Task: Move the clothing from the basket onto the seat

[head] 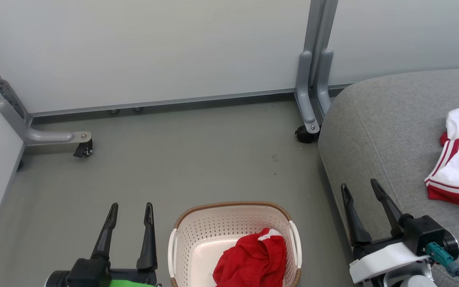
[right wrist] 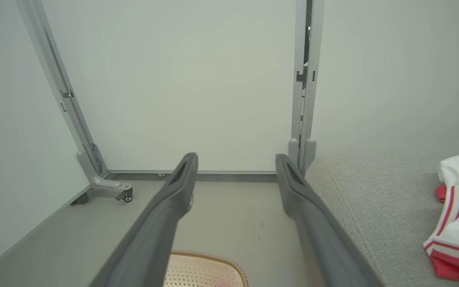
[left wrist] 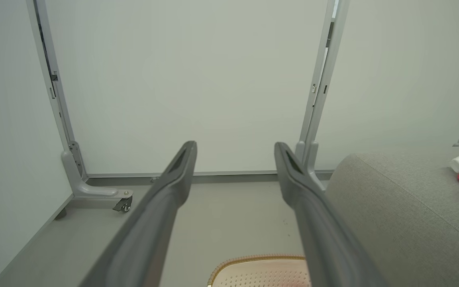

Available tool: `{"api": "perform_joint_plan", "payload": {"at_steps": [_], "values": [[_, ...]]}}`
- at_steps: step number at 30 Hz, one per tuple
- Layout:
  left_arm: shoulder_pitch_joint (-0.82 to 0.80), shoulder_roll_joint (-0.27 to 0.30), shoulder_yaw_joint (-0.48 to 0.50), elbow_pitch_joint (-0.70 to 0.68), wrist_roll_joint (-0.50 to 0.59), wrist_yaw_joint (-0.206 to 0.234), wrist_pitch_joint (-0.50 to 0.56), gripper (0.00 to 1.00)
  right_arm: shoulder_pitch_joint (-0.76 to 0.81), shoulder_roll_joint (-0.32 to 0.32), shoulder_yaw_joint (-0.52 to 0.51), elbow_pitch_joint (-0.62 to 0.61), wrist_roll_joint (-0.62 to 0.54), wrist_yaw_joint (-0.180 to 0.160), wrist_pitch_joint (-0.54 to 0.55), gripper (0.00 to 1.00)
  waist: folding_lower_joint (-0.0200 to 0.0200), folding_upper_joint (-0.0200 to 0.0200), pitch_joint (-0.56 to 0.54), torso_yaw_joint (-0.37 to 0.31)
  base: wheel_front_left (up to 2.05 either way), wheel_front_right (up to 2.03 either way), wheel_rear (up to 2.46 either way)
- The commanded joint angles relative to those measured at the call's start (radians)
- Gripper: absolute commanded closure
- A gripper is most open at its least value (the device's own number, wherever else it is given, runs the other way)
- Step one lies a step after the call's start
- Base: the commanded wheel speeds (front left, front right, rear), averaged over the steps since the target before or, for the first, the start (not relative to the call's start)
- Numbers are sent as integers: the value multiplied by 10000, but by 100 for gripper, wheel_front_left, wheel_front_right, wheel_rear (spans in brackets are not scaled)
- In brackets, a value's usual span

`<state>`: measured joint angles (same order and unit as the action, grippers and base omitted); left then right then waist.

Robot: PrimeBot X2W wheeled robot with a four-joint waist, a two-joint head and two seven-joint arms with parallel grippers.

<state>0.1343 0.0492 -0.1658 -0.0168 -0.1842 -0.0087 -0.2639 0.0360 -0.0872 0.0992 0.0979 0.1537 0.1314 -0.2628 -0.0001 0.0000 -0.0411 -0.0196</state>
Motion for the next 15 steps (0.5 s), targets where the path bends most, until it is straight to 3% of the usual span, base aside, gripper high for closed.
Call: {"api": "perform_joint_plan", "payload": {"at_steps": [1,15], "values": [[41,25,4,45,31,-17,-7,0,117,-46,8,-27,-62,-13,-30,0,1,0,0,1,0,0,0],[84,24,-96,156,170,-143,-8,0,50,-88,199,-51,-84,-13,-30,0,1,0,31,-43,0,0,0]]}}
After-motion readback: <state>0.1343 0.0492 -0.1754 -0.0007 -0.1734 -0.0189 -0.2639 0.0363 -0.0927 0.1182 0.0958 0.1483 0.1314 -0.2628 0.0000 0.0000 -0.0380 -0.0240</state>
